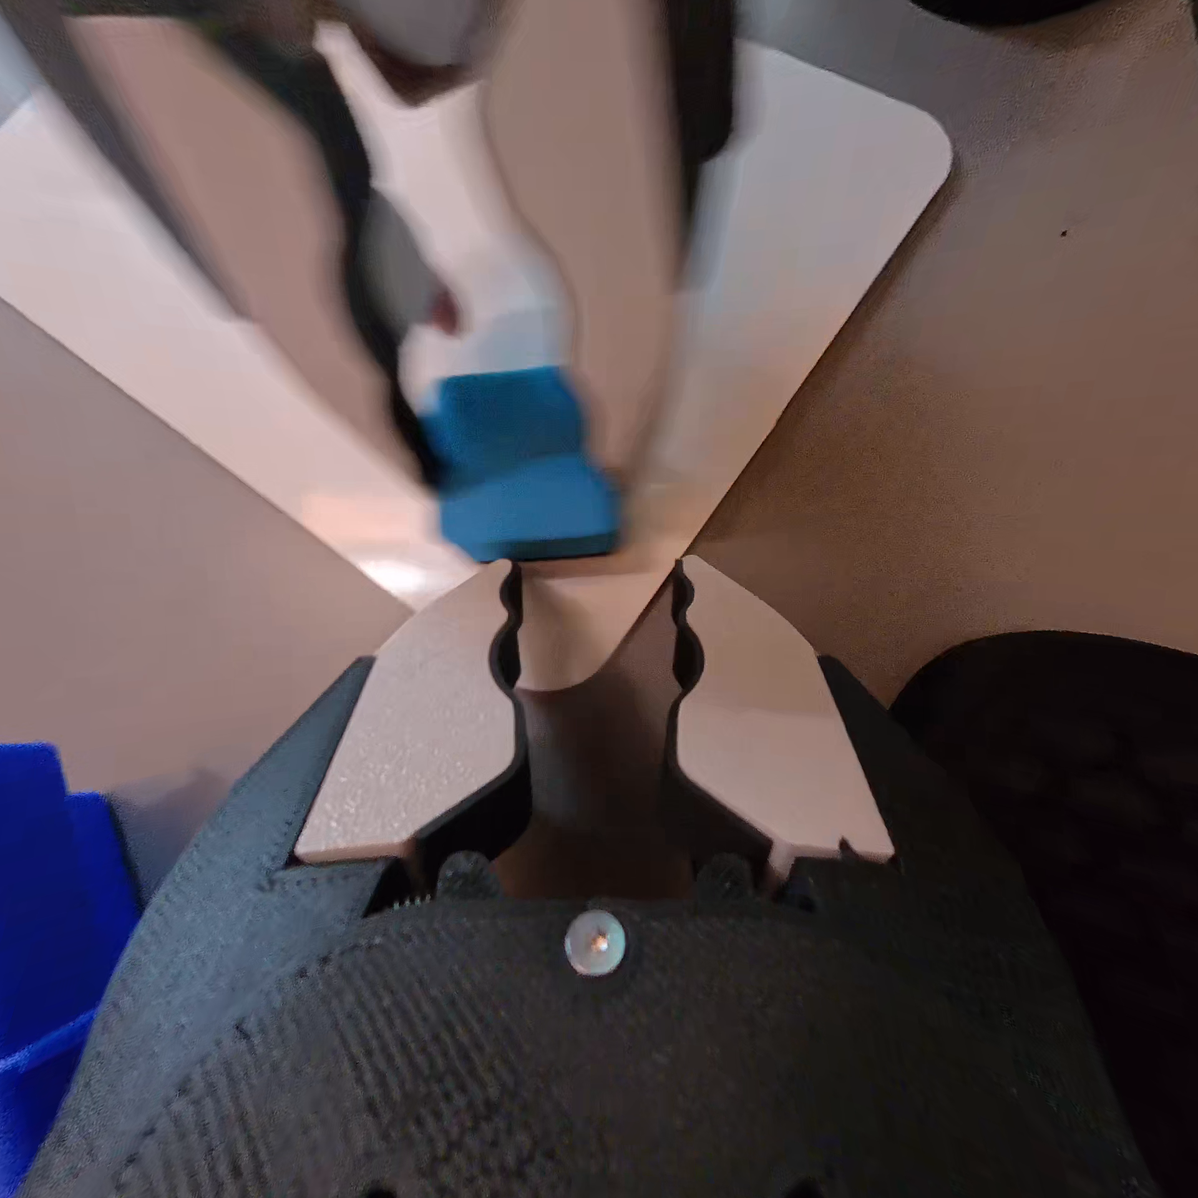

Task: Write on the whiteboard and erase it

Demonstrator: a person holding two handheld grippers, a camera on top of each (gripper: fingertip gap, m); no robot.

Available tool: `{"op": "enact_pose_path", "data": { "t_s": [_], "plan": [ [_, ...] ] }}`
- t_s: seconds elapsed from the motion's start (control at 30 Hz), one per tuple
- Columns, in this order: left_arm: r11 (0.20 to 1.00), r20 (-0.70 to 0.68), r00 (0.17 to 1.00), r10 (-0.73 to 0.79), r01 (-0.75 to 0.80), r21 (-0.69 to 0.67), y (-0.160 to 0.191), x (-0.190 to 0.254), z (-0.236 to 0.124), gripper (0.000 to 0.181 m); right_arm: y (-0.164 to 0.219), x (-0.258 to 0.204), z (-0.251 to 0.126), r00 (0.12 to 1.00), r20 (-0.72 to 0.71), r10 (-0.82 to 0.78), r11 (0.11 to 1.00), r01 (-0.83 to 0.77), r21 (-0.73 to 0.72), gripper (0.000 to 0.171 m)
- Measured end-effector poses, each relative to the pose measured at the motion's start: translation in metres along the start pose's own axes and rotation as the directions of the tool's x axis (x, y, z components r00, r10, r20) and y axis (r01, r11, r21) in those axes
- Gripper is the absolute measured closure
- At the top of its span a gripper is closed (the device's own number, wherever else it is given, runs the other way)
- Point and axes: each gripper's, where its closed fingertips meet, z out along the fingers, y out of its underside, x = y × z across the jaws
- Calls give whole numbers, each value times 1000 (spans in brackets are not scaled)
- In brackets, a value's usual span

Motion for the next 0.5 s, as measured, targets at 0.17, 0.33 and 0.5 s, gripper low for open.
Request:
{"op": "enact_pose_path", "data": {
  "t_s": [0.17,0.33,0.5],
  "plan": [
    [999,-1,999,-35,35,2,5,-5,-4,136,38,-10,-19,1000,12,14,998,-13,-66,122],
    [1000,-3,1000,-21,21,0,6,-5,-5,143,-10,-9,6,999,16,-29,999,28,16,122],
    [999,8,999,-44,44,8,7,-8,-5,136,58,-25,-28,1000,19,10,998,-9,-68,122]
  ]
}}
